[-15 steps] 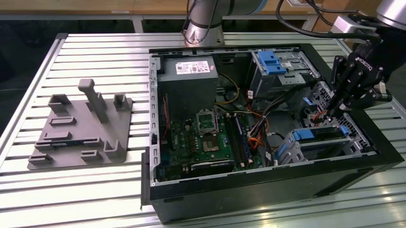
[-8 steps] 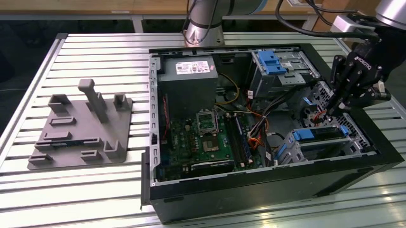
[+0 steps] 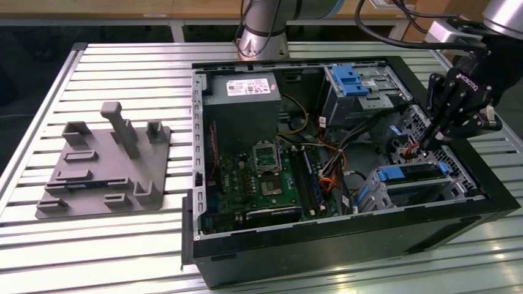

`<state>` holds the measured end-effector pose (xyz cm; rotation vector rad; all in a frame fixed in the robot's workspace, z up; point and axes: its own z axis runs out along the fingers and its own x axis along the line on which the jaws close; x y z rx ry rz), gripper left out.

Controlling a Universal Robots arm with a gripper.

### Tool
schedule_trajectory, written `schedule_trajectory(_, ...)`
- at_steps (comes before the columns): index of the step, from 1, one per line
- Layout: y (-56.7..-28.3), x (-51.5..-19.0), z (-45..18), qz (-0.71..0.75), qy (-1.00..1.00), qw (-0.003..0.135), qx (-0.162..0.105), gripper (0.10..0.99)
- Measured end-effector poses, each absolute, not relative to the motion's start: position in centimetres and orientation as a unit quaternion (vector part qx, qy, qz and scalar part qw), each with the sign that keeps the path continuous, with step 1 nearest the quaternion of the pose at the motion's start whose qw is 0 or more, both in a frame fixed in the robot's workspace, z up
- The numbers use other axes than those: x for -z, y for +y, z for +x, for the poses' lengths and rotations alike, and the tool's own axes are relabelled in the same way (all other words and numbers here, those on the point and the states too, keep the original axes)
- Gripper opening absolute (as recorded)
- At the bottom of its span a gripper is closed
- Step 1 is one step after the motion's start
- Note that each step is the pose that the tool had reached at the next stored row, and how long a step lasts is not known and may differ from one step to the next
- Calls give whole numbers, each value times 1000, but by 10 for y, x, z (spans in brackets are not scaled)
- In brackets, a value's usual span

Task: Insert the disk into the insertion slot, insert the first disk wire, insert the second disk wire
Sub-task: 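Insert the first disk wire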

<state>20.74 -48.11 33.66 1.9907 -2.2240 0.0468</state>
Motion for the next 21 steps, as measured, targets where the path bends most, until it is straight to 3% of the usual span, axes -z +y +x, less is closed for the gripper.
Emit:
schedule_trajectory(10, -481, -336, 195, 665, -743, 75, -18, 173)
schedule_trajectory(21, -485, -337, 188, 666, -744, 48, -37, 173)
